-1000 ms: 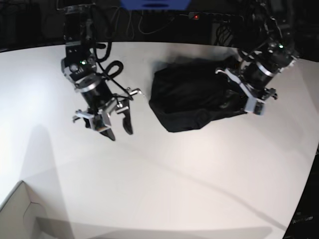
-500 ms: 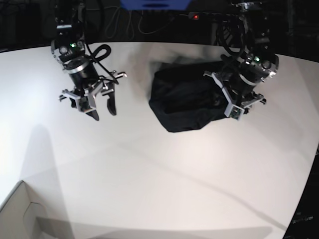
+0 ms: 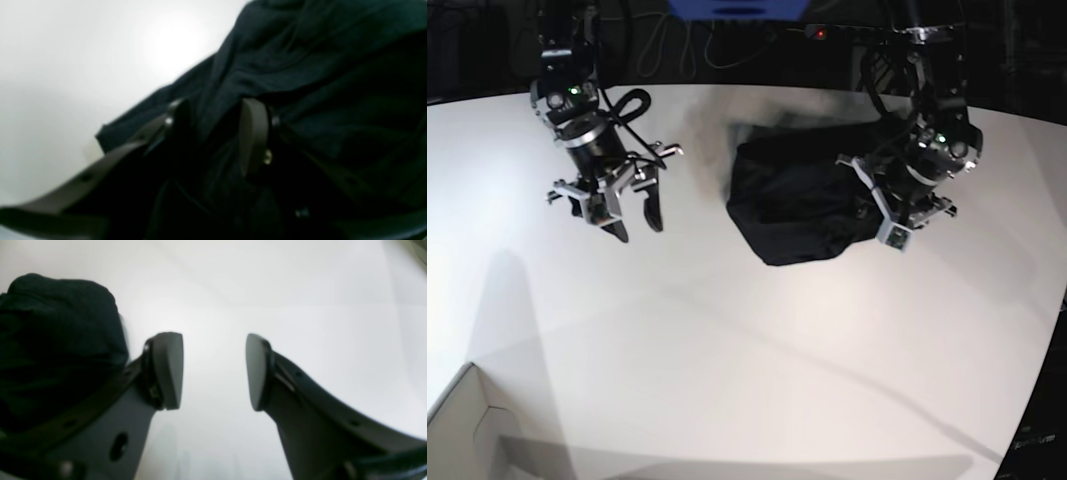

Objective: Layout the t-shirt on the table in an organized manner, then fold the t-shirt properly
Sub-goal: 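Release the folded end and lift the right gripper away, then press and tuck the bundle edges with both grippers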

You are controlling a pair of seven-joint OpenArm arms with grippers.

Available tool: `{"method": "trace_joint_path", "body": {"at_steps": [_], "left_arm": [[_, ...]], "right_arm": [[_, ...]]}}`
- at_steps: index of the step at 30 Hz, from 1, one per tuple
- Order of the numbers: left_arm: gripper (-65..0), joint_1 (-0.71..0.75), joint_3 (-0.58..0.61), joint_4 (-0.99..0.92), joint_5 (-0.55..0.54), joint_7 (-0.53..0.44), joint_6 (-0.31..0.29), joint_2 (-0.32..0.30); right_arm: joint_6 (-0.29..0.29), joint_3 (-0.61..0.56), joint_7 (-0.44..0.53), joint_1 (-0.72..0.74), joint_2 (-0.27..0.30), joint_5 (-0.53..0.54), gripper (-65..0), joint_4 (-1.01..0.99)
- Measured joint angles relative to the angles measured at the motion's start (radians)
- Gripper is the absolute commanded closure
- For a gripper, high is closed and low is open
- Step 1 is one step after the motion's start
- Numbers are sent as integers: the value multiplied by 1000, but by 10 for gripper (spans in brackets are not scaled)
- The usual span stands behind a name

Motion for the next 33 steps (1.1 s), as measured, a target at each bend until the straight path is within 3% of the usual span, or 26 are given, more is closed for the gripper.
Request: {"method": "trace_joint_path", "body": {"at_steps": [5,11,21,33], "left_arm": [[0,-1,-3,0,-1,1,0,0],[0,0,-130,64,-7,10,-7,5],[-1,6,-172,206,-11,8,-11,11],[-1,44,-173,149,-12,7,-11,3]], "right_arm": [[0,1,0,0,0,0,-302,0],[0,0,0,0,0,0,-302,-3],[0,-13,0,0,-25,0,-302,-3],[-4,-308,2,-16,-29,0,-329,-3]]}}
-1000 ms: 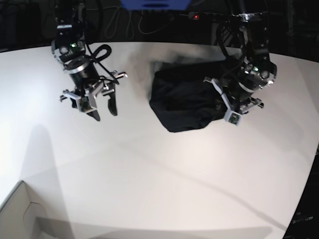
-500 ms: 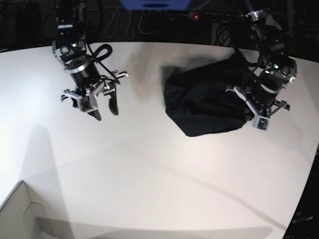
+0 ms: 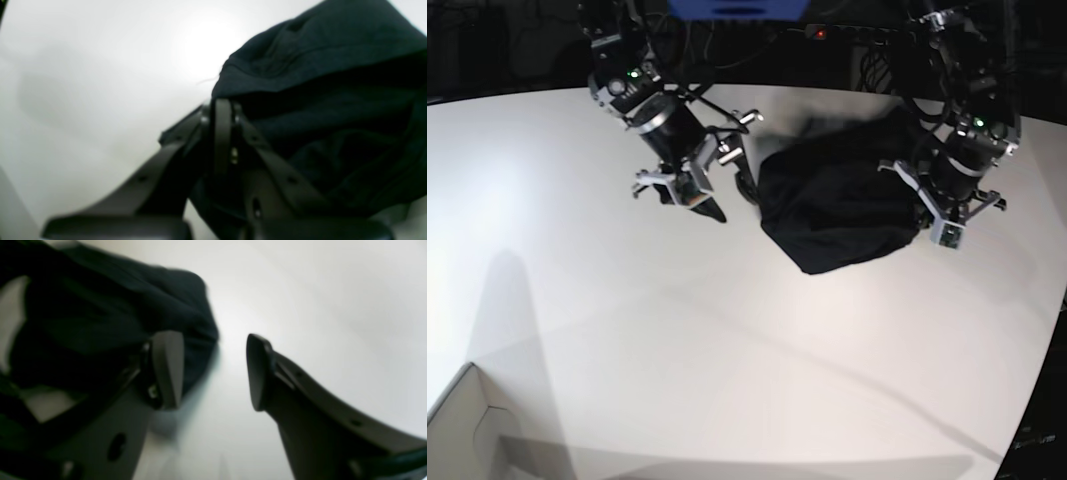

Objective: Layout the t-shirt on the table in an organized manner, then fold the t-shirt properly
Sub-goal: 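Press and tuck the bundle edges with both grippers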

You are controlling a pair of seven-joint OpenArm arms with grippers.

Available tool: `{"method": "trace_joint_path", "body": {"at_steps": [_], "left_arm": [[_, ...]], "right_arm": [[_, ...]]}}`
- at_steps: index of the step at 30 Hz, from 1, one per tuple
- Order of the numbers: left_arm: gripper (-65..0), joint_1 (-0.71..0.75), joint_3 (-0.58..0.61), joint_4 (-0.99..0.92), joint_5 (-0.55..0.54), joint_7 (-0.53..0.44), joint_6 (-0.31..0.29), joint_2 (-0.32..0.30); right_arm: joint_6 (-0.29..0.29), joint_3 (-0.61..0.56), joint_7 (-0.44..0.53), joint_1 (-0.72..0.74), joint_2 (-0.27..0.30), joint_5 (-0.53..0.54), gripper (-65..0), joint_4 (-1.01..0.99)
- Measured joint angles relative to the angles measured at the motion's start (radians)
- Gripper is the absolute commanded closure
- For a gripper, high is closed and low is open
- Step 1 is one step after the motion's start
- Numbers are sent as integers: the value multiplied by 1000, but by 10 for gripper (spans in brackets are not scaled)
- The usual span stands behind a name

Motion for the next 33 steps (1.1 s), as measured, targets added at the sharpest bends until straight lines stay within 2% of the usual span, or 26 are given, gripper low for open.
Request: {"method": "trace_joint_path", "body": {"at_steps": [4,11,13,18,22,27,30,33], "left_arm": [[-5,-11,-55,-19,0,1,-4,8],[-12,-13,-90,-23,0,0,-3,8],[-55,-11,-90,-28,-1,0,-4,8],[-251,6,-90,-40,-1,0,-3,27],[-358,58,-90,-5,-16,8,-4,32],[-418,125,-91,78,-219,-1,-3,28],[-420,131,-82,84,-287,7,10,32],[-422,109,-27,78,-303,4,15,70]], "right_arm": [[1,-60,-5,2,-1,-1,-361,-2],[0,-61,-5,10,9,-4,-363,-39],[0,-61,-4,9,10,-3,-363,-39],[1,-61,-2,11,26,-4,-363,-38],[1,-56,-1,11,32,-3,-363,-38],[1,-61,-1,10,55,-4,-363,-37],[1,-53,-1,-7,56,-4,-363,-37],[1,-53,-1,-8,73,-3,-363,-36]]}}
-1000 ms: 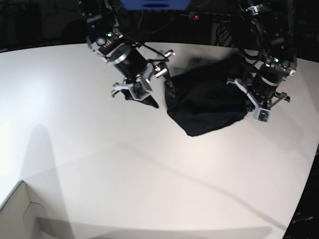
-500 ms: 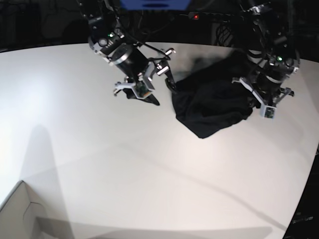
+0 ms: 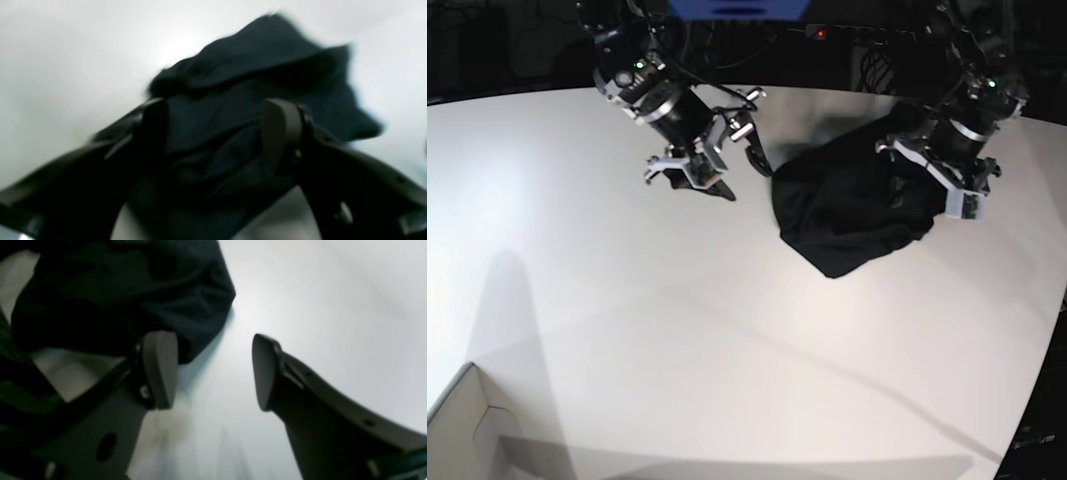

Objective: Layout the t-shirt on the table in an organized manner, then fold the t-shirt properly
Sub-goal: 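Press and tuck the bundle edges with both grippers, then push the shirt bundle with the left gripper to flatten it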

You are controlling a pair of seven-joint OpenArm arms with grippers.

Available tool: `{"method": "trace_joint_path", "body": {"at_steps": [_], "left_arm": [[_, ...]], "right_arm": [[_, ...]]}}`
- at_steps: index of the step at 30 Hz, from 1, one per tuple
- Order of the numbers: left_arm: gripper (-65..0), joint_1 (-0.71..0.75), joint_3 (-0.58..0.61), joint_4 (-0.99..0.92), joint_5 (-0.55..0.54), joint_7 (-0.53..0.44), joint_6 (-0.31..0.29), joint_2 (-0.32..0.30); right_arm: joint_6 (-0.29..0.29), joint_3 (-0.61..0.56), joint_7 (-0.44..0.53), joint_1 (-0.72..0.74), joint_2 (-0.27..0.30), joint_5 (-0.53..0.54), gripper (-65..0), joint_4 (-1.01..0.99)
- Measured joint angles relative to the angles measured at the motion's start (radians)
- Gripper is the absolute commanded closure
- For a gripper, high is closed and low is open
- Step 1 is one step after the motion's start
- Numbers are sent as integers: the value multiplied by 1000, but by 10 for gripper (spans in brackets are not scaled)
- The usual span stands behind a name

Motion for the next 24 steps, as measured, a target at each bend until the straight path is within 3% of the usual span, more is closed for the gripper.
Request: {"method": "trace_joint_path", "body": {"at_steps": [3,7,15,24], "left_arm": [[-423,-10,50,-13,-10,-5,-2,51],[-423,-7,102,-70,0,0,0,99],[-423,-29,128,-158,-8,2,0,93],[-423,-77,131,-159,-14,-5,0,92]], "right_arm": [[0,2,4,-5,47,2,-365,14],[1,98,0,-38,58,0,-365,29],[3,201,1,-65,54,2,-365,38],[3,207,3,-92,56,0,-365,36]]}}
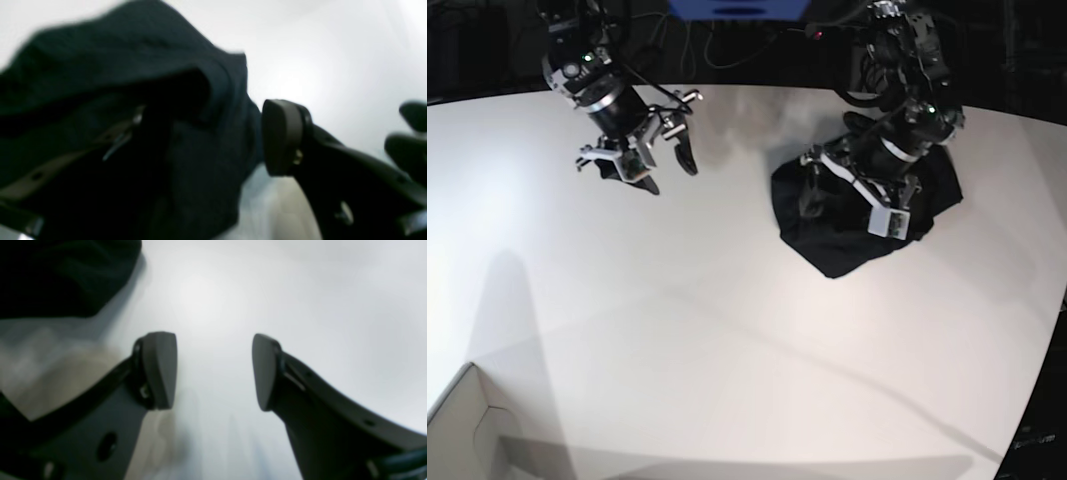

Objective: Layout the t-shirt on the table in an organized manner, then fold the t-shirt properly
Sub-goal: 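Push the shirt bundle with the left gripper to flatten it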

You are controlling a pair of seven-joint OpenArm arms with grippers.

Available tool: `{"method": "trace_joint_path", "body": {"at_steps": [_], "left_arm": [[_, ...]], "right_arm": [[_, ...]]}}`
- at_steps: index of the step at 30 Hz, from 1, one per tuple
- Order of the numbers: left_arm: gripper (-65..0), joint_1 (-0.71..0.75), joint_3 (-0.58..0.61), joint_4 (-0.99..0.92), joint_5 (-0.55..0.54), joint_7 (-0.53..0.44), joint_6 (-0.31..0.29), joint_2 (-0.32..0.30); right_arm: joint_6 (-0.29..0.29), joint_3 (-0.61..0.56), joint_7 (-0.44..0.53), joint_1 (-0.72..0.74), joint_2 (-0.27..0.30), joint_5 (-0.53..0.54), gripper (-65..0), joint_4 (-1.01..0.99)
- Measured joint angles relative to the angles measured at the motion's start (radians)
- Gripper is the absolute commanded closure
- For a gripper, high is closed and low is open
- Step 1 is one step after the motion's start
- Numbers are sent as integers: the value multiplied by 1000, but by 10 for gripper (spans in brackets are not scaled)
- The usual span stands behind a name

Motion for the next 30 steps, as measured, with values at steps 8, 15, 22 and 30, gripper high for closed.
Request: {"method": "trace_joint_path", "body": {"at_steps": [8,15,22,30], "left_arm": [[-421,-59,3,-113,-2,-1,0,1],[-198,-58,26,-134,-13,-1,3,-2],[0,-59,40,-135,-69,1,3,1],[-3,14,35,1,-78,1,3,1]], "right_arm": [[0,0,1,-3,0,0,-365,0],[0,0,-1,-22,0,0,-365,-1],[0,0,0,-21,0,0,-364,-1],[0,0,-2,-36,0,0,-364,-2]]}}
